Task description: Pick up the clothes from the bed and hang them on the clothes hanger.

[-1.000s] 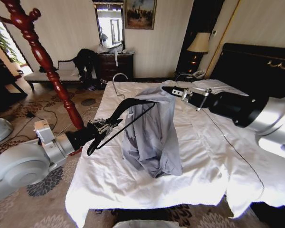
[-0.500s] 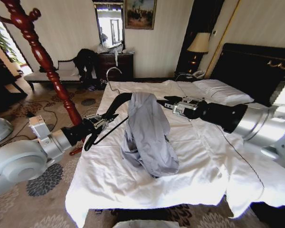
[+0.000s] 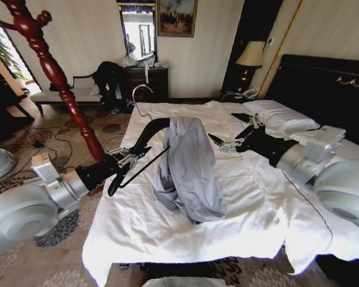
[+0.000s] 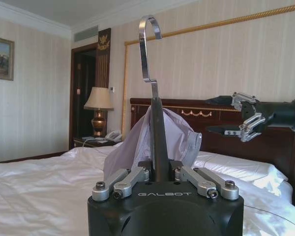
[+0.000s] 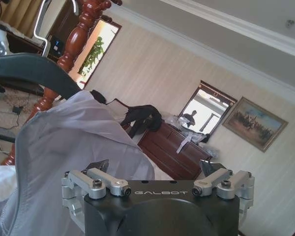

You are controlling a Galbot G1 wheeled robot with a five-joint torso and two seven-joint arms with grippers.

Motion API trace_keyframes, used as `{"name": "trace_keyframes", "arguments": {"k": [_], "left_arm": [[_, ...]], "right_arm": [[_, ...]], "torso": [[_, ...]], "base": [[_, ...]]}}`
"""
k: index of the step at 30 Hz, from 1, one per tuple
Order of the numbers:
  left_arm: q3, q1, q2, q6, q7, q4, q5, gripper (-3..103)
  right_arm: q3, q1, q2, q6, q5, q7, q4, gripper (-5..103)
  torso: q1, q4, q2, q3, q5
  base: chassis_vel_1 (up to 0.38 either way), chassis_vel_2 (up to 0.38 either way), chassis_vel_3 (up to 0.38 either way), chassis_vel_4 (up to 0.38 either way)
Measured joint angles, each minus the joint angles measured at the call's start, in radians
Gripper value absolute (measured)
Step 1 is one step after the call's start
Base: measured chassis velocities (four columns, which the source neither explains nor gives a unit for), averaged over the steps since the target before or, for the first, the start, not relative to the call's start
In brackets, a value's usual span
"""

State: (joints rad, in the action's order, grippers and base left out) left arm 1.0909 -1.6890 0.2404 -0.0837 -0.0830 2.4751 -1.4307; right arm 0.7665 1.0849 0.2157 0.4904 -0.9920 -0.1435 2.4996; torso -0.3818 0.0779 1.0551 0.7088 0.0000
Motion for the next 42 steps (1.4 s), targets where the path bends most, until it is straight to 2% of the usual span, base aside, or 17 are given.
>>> {"name": "trace_keyframes", "arguments": {"k": [1, 2, 4, 6, 18, 22, 30, 36, 42], "left_arm": [[-0.004, -0.002, 0.003, -0.001, 0.000, 0.006, 0.003, 16], [-0.004, -0.002, 0.003, -0.001, 0.000, 0.006, 0.003, 16], [-0.015, -0.007, 0.009, -0.002, -0.003, 0.021, 0.009, 16], [-0.020, -0.007, 0.009, -0.003, -0.004, 0.025, 0.009, 16], [-0.064, -0.012, -0.004, -0.007, -0.015, 0.025, 0.009, 16], [-0.071, -0.010, -0.007, -0.011, -0.015, 0.025, -0.004, 16], [-0.014, -0.017, -0.012, -0.032, -0.020, 0.027, -0.101, 16], [-0.025, -0.023, -0.016, -0.040, -0.020, 0.026, -0.108, 16], [-0.042, -0.024, -0.024, -0.041, -0.018, 0.026, -0.102, 16]], "right_arm": [[-0.001, 0.014, -0.001, -0.008, 0.051, 0.016, 0.000, 100], [-0.001, 0.014, -0.001, -0.008, 0.051, 0.016, 0.000, 100], [0.000, 0.062, -0.001, -0.031, 0.184, 0.053, 0.000, 100], [0.002, 0.087, -0.001, -0.040, 0.227, 0.065, 0.000, 100], [-0.012, 0.102, -0.008, -0.058, 0.265, 0.088, 0.000, 100], [-0.021, 0.110, -0.008, -0.070, 0.321, 0.099, 0.000, 100], [-0.080, 0.103, 0.006, -0.099, 0.439, 0.125, -0.028, 100], [-0.127, 0.058, 0.000, -0.133, 0.446, 0.135, -0.075, 100], [-0.187, 0.019, 0.003, -0.136, 0.417, 0.125, -0.083, 100]], "torso": [[0.000, -0.0001, 0.000, 0.000, -0.0001], [0.000, -0.0001, 0.000, 0.000, -0.0001], [0.000, 0.0000, 0.000, 0.000, 0.0001], [0.000, 0.0000, 0.000, 0.000, 0.0001], [0.000, 0.0000, 0.000, 0.000, 0.0000], [0.000, 0.0000, 0.000, 0.000, 0.0000], [0.000, 0.0000, 0.000, 0.000, 0.0000], [0.000, 0.0000, 0.000, 0.000, 0.0000], [0.000, 0.0000, 0.000, 0.000, -0.0001]], "base": [[0.000, 0.000, 0.000, 0.000], [0.000, 0.000, 0.000, 0.000], [0.000, 0.000, 0.000, 0.000], [0.000, 0.000, 0.000, 0.000], [0.000, 0.000, 0.000, 0.000], [0.000, 0.000, 0.000, 0.000], [0.000, 0.000, 0.000, 0.000], [0.000, 0.000, 0.000, 0.000], [0.000, 0.000, 0.000, 0.000]]}}
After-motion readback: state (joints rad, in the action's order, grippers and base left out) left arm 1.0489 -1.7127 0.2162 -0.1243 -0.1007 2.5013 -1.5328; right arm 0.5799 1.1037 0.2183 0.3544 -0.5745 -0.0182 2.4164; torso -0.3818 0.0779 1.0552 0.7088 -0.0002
